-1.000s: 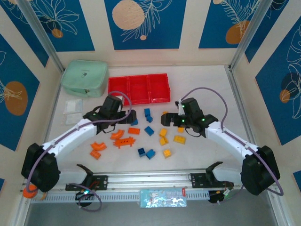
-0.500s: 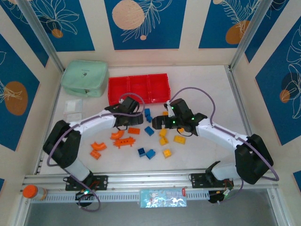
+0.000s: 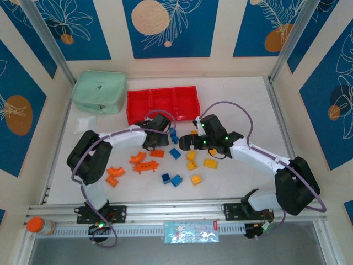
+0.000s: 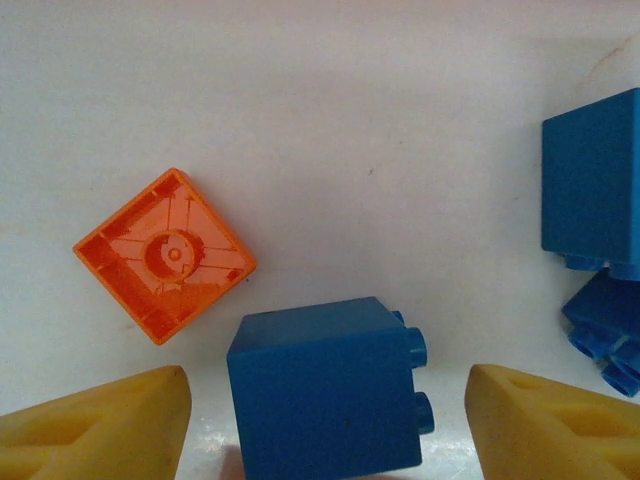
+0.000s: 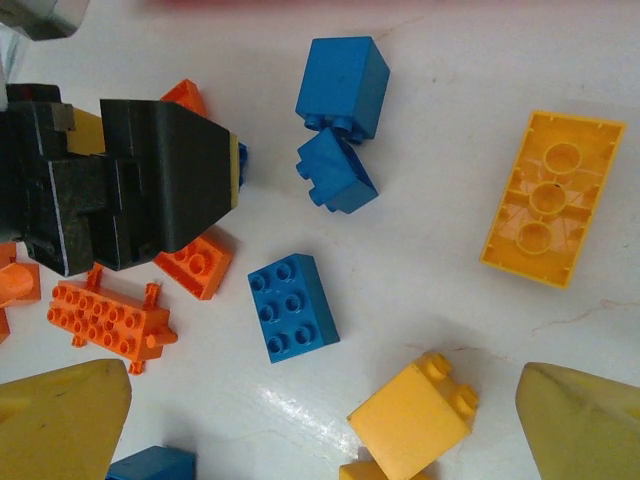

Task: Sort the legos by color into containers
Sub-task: Pick up the lego from the center of the table.

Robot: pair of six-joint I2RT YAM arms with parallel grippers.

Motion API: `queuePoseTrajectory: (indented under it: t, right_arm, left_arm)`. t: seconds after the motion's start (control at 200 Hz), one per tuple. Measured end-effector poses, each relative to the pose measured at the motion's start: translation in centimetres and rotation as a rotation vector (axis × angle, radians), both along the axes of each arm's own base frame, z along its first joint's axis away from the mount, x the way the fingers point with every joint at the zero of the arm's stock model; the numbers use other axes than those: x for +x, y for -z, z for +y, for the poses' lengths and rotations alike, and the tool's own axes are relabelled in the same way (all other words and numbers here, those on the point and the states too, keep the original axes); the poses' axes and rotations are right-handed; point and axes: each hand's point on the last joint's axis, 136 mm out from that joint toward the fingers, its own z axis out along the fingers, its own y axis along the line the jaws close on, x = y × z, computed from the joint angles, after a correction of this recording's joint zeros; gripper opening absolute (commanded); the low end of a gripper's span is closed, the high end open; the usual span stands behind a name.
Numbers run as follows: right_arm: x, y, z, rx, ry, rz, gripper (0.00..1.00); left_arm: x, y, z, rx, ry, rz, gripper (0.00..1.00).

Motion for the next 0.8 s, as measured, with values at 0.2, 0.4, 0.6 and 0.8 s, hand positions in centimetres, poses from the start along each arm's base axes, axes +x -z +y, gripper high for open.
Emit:
queuePoseTrajectory:
  t: [0.2,0.4,0.6,0.8]
  right_arm:
    - [0.1,0.0,-0.1,0.003,0.004,0.000,0.99]
    - [0.1,-0.1,0.0,0.010,-0.003,0.001,0.99]
    - [0.1,-0.1,0.0,0.012,-0.011,0.000,0.99]
    - [0.2,-0.9,0.1,0.008,-0.025,-0.014,0.99]
  left_arm:
    - [0.1,0.1,-0.4,0.004,0.004,0.001,0.58]
    - [0.1,0.6,-0.6,0.013,0.008,0.011,0.48]
    - [0.2,0.4,-0.5,0.016,0.012,0.002,0.38]
    - [0.3,-1.8,-0.5,0.003,0.033,-0.036,0.35]
